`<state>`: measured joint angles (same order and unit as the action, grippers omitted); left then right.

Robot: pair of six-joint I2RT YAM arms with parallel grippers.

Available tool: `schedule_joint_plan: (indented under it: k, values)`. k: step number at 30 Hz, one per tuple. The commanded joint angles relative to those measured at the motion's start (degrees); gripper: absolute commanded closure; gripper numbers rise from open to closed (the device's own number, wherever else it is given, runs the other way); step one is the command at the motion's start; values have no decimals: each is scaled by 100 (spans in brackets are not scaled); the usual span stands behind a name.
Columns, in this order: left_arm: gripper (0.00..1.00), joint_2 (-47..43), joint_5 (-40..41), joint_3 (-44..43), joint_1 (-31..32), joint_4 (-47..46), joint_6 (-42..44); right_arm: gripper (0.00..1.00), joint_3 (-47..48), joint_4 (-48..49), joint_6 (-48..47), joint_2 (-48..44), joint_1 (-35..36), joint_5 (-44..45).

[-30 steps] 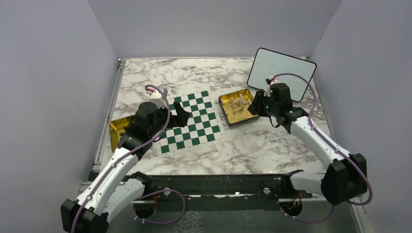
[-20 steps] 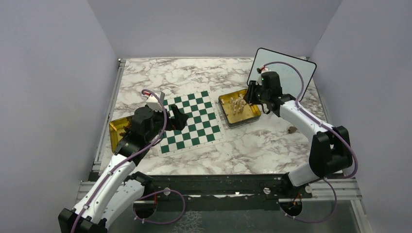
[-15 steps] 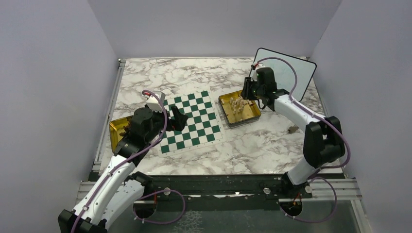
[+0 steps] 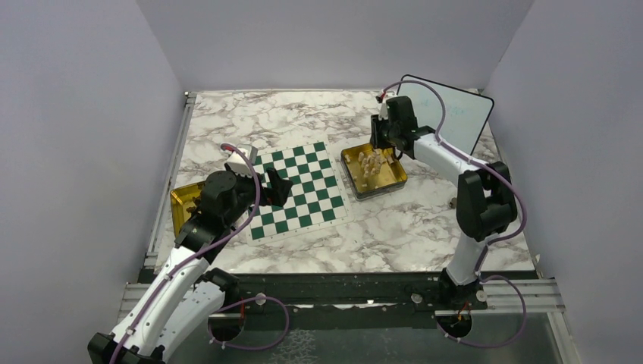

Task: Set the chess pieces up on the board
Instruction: Pick up the chess piece from the storage box.

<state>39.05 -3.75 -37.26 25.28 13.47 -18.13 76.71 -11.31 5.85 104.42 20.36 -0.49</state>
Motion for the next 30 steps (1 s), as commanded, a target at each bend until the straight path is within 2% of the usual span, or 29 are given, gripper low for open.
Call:
schedule_joint_plan:
  k: [1, 17, 30]
  values:
    - [1, -88, 47, -54, 30, 59, 110, 67, 335, -440, -179, 295, 46, 195]
    - [1, -78, 16, -149, 39, 191, 205, 70, 431, -780, -259, 608, 139, 102]
    - [1, -83, -7, -141, 39, 182, 222, 74, 512, -960, -316, 696, 269, 597]
